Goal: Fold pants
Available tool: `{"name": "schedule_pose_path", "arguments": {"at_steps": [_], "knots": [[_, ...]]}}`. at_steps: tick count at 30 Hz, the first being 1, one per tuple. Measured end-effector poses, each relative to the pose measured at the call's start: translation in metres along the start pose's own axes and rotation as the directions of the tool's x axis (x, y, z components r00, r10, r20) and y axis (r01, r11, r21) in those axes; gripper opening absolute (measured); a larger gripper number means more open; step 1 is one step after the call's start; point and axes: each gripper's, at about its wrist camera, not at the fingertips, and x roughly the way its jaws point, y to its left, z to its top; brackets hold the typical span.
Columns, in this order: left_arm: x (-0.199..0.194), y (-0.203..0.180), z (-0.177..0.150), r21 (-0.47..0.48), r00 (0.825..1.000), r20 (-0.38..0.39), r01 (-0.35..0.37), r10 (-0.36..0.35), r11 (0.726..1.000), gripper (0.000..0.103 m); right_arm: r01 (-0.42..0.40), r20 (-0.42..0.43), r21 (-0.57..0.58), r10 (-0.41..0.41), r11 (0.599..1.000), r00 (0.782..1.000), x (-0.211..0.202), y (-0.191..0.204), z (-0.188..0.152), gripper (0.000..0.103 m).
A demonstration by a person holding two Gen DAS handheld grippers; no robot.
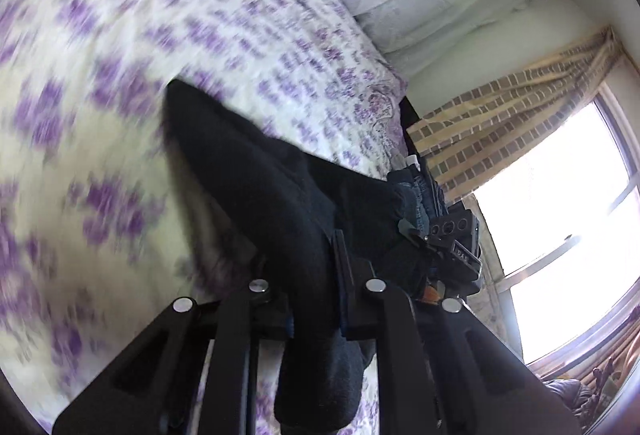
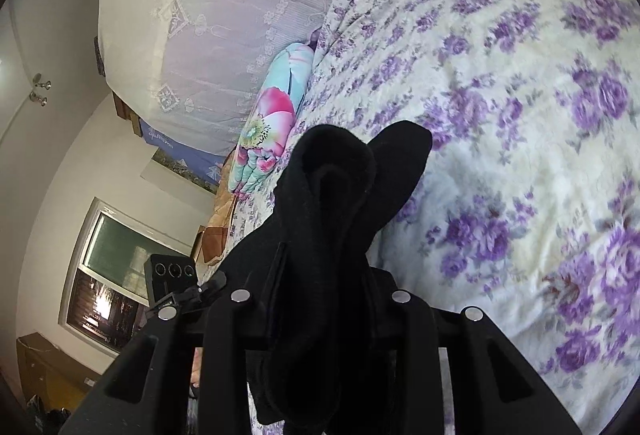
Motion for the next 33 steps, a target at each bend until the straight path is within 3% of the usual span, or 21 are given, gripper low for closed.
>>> {"name": "schedule_pose_path", "arguments": {"at_steps": [7, 11, 15, 18, 20, 22, 23, 24, 25, 27, 28, 29, 31, 33], "knots": [[0.005, -0.024, 0.083, 0.095, 0.998, 0.034, -0.051, 0.048, 0.994, 0.013, 0.034, 0.026, -0.09, -0.032, 0.995, 0.999, 0.022, 0.033, 0.08, 0.031], [0.02, -0.03, 0.159, 0.146, 0.993, 0.088, -0.09, 0.077, 0.985, 0.013, 0.051, 0.087, -0.173, -0.036, 0.984, 0.996, 0.048, 0.059, 0.162, 0.031], [0.031, -0.036, 0.246, 0.226, 0.976, 0.191, -0.148, 0.105, 0.963, 0.013, 0.044, 0.158, -0.233, -0.007, 0.972, 0.987, 0.081, 0.072, 0.243, 0.031], [0.048, -0.016, 0.306, 0.225, 0.958, 0.242, -0.207, 0.151, 0.952, 0.016, 0.034, 0.208, -0.213, 0.011, 0.976, 0.978, 0.115, 0.057, 0.301, 0.031], [0.071, 0.021, 0.339, 0.154, 0.945, 0.241, -0.262, 0.221, 0.953, 0.026, 0.031, 0.205, -0.145, 0.0, 0.989, 0.979, 0.149, 0.023, 0.332, 0.031], [0.096, 0.065, 0.354, 0.076, 0.941, 0.202, -0.292, 0.272, 0.953, 0.05, 0.08, 0.183, -0.058, -0.068, 0.995, 0.981, 0.183, -0.021, 0.346, 0.037], [0.114, 0.096, 0.357, 0.01, 0.929, 0.163, -0.337, 0.331, 0.941, 0.06, 0.15, 0.158, 0.007, -0.15, 0.989, 0.976, 0.202, -0.05, 0.349, 0.04], [0.125, 0.117, 0.355, -0.041, 0.916, 0.139, -0.374, 0.376, 0.927, 0.06, 0.242, 0.136, 0.075, -0.251, 0.967, 0.958, 0.215, -0.076, 0.348, 0.04], [0.134, 0.137, 0.352, -0.09, 0.912, 0.106, -0.388, 0.396, 0.917, 0.06, 0.283, 0.127, 0.128, -0.299, 0.951, 0.946, 0.22, -0.093, 0.345, 0.04], [0.139, 0.164, 0.342, -0.178, 0.924, 0.083, -0.356, 0.374, 0.918, 0.061, 0.159, 0.184, 0.196, -0.195, 0.968, 0.963, 0.21, -0.115, 0.337, 0.038], [0.136, 0.167, 0.338, -0.183, 0.929, 0.105, -0.332, 0.354, 0.925, 0.061, 0.149, 0.199, 0.198, -0.189, 0.969, 0.961, 0.203, -0.116, 0.334, 0.039], [0.134, 0.165, 0.336, -0.163, 0.928, 0.121, -0.331, 0.352, 0.93, 0.062, 0.169, 0.212, 0.184, -0.207, 0.968, 0.955, 0.195, -0.113, 0.334, 0.041], [0.134, 0.156, 0.332, -0.119, 0.91, 0.125, -0.381, 0.395, 0.917, 0.067, 0.22, 0.263, 0.119, -0.245, 0.968, 0.933, 0.179, -0.096, 0.331, 0.041], [0.138, 0.147, 0.33, -0.096, 0.892, 0.132, -0.422, 0.431, 0.902, 0.076, 0.269, 0.253, 0.039, -0.27, 0.962, 0.929, 0.177, -0.078, 0.326, 0.045]]}}
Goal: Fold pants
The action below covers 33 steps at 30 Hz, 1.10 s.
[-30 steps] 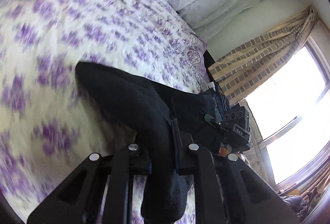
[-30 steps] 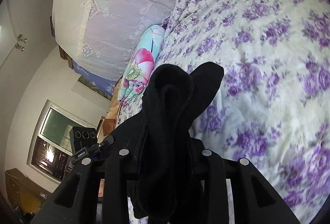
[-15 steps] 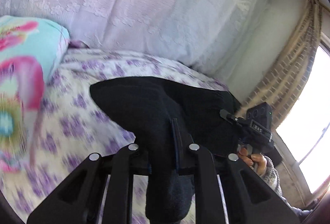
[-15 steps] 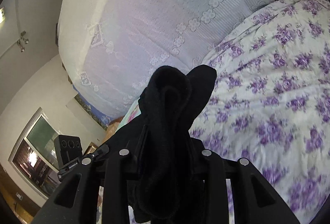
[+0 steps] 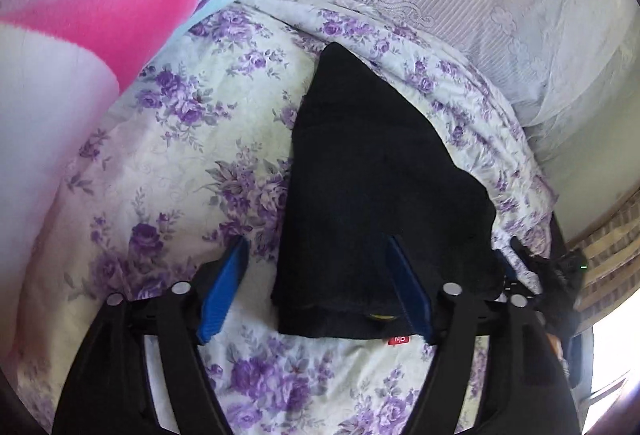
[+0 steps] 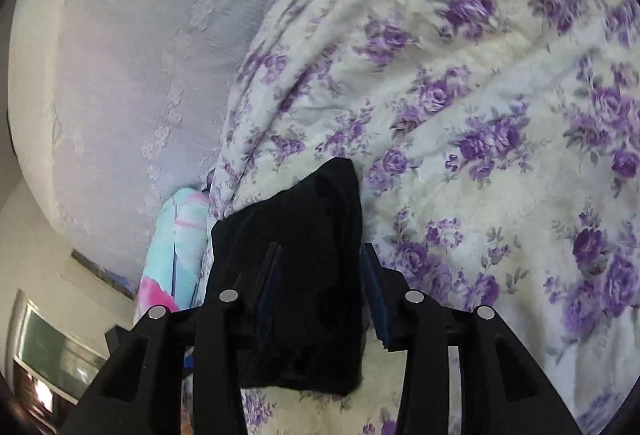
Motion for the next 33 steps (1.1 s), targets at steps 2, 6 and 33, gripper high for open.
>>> {"name": "schedule_pose_path", "arguments": {"at_steps": [2, 6, 33], "knots": [[0.006, -0.007, -0.007, 0.038, 0.999, 0.003, -0.053, 0.053, 0.998, 0.079, 0.121, -0.06, -0.101, -0.128, 0.988, 0.99, 0.012, 0.012, -0.012, 0.064], [0.017, -0.033, -0.024, 0.213, 0.975, 0.042, -0.22, 0.217, 0.952, 0.084, 0.24, -0.041, -0.16, -0.249, 0.958, 0.968, 0.028, 0.01, -0.02, 0.067], [-0.13, -0.108, -0.147, 0.2, 0.892, 0.365, -0.353, 0.265, 0.914, 0.098, 0.507, 0.402, -0.201, -0.401, 0.838, 0.823, -0.12, 0.117, -0.153, 0.099]]}}
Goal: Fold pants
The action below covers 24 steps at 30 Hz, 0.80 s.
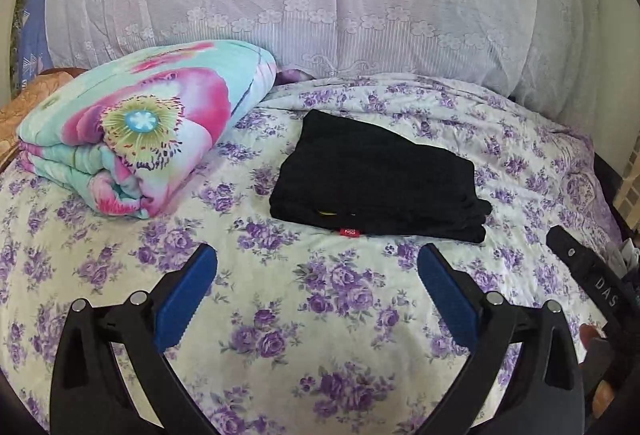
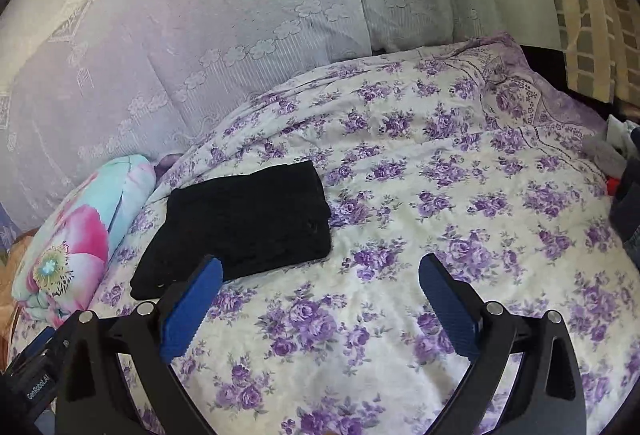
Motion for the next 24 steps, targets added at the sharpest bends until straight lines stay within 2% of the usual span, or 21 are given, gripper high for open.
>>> {"name": "schedule_pose_path", "arguments": {"at_steps": [2, 4, 6, 8, 12, 14, 17, 20, 24], "knots": [[0.009, 0.005, -0.004, -0.012, 0.996, 0.0, 0.086, -0.086, 0.996, 0.098, -0.088, 0.022, -0.047, 0.089, 0.995, 0.996, 0.004, 0.0, -0.007, 0.099], [0.018, 0.007, -0.007, -0.011, 0.993, -0.018, 0.119, -0.119, 0.993, 0.098, -0.148, -0.007, -0.124, 0.148, 0.981, 0.989, 0.011, 0.004, -0.007, 0.099], [0.028, 0.004, -0.007, 0.019, 0.994, -0.045, 0.097, -0.096, 0.995, 0.098, -0.111, 0.014, -0.116, 0.113, 0.987, 0.993, 0.011, 0.003, -0.005, 0.099], [0.03, -0.001, -0.008, 0.059, 0.998, -0.037, 0.046, -0.044, 0.997, 0.098, -0.136, 0.003, -0.109, 0.137, 0.985, 0.991, 0.013, 0.003, -0.005, 0.099], [0.027, -0.015, -0.01, 0.138, 0.998, -0.014, -0.054, 0.057, 0.989, 0.098, -0.104, -0.031, -0.152, 0.1, 0.983, 0.994, 0.019, 0.012, -0.013, 0.099], [0.023, -0.018, -0.01, 0.152, 0.998, -0.007, -0.056, 0.058, 0.987, 0.098, -0.113, -0.036, -0.172, 0.109, 0.978, 0.993, 0.019, 0.016, -0.015, 0.099], [0.019, -0.017, -0.009, 0.121, 0.998, -0.023, -0.048, 0.051, 0.991, 0.098, -0.104, -0.009, -0.194, 0.104, 0.976, 0.995, 0.014, 0.02, -0.016, 0.099], [0.017, -0.016, -0.007, 0.111, 0.997, -0.023, -0.071, 0.074, 0.991, 0.098, -0.102, -0.004, -0.191, 0.103, 0.976, 0.995, 0.012, 0.019, -0.017, 0.099], [0.016, -0.017, -0.008, 0.103, 0.997, -0.027, -0.066, 0.069, 0.993, 0.098, -0.102, -0.003, -0.189, 0.103, 0.977, 0.995, 0.012, 0.019, -0.017, 0.099]]}}
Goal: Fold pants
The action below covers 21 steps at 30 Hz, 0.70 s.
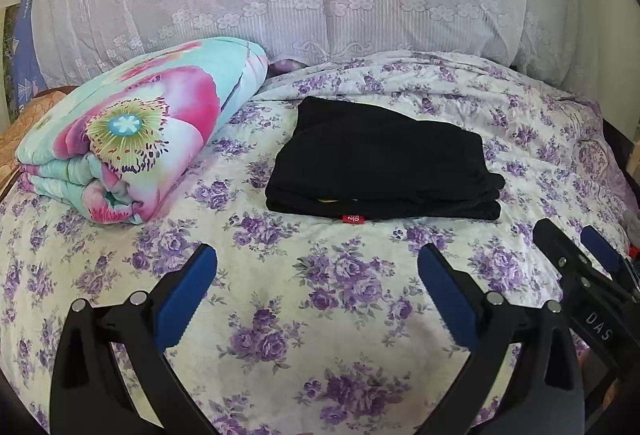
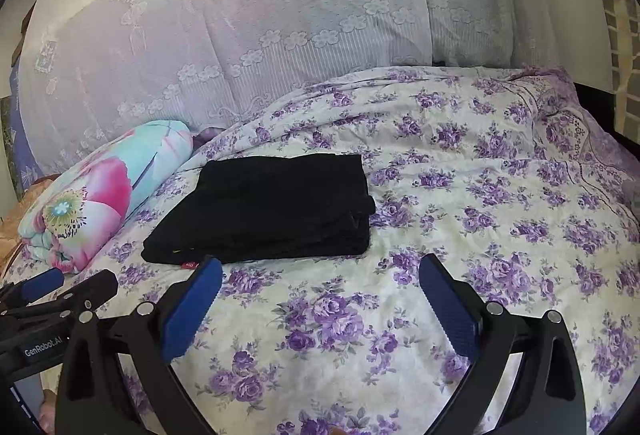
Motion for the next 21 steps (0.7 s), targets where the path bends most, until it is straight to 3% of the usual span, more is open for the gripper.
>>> {"name": "schedule_pose_path", "arguments": {"at_steps": [9, 21], "knots": [[-0.001, -0.013, -0.004, 0.059, 1.0, 0.006, -0.013, 0.012, 0.998, 0.098, -0.002, -0.001, -0.001, 0.002, 1.0, 1.0, 0.001, 0.0, 0.0, 0.099], [-0.011, -0.009, -0.004, 0.025, 0.999, 0.033, -0.007, 0.006, 1.0, 0.098, -0.003, -0.001, 0.001, 0.003, 1.0, 1.0, 0.0, 0.0, 0.0, 0.099]]}}
